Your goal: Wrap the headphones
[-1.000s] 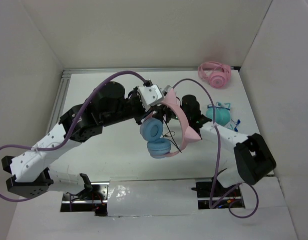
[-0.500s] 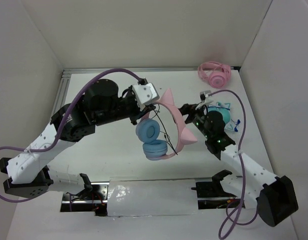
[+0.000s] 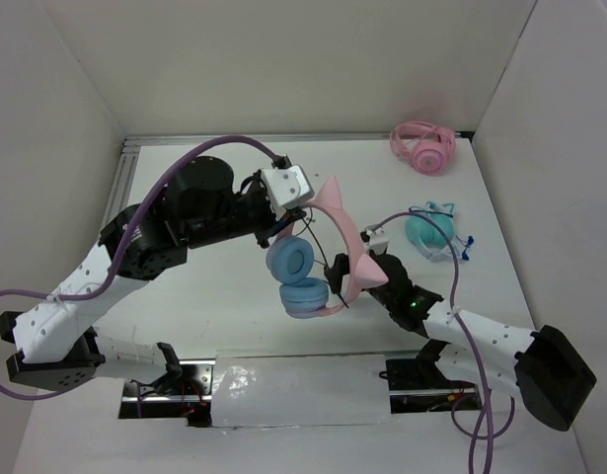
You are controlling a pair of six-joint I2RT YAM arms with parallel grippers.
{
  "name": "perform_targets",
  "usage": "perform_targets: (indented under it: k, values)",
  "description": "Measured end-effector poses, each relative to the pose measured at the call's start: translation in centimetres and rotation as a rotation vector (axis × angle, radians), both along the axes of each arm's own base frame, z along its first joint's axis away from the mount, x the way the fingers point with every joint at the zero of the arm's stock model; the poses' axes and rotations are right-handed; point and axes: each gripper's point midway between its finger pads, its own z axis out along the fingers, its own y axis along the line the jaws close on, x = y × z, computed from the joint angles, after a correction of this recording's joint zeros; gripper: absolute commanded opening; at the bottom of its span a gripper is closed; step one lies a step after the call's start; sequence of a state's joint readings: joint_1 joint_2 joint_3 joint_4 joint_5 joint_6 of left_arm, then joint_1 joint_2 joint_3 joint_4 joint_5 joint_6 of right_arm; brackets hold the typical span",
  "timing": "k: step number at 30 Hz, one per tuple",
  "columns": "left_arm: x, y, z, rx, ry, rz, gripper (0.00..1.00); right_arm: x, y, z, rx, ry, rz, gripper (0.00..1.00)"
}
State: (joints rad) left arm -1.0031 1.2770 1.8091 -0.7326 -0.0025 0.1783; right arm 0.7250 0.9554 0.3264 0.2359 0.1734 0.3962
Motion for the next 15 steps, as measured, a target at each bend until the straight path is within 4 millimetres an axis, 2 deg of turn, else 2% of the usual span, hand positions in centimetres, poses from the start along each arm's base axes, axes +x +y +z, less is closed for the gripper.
perform_targets:
  k: [5,10,12,14,15]
  values:
    - [0.0,0.0,0.0,0.001,0.0,-0.003,0.0,-0.6,0.4,-2.9,-0.127,0.04,0.015,1.0]
    - [-0.2,-0.1,0.0,-0.001,0.002,-0.011,0.0,0.9,1.3,-5.3,-0.237,0.07,0.023,1.0]
    - [-0.3,-0.2,0.0,-0.002,0.005,-0.023,0.0,2.0,2.2,-5.8,-0.258,0.065,0.033,0.83]
    - [-0.5,-0.3,0.0,-0.005,0.007,-0.034,0.0,3.0,3.2,-6.0,-0.263,0.056,0.039,0.58]
    - [-0.6,-0.3,0.1,-0.006,0.007,-0.036,0.0,3.4,3.6,-6.1,-0.262,0.047,0.04,0.39]
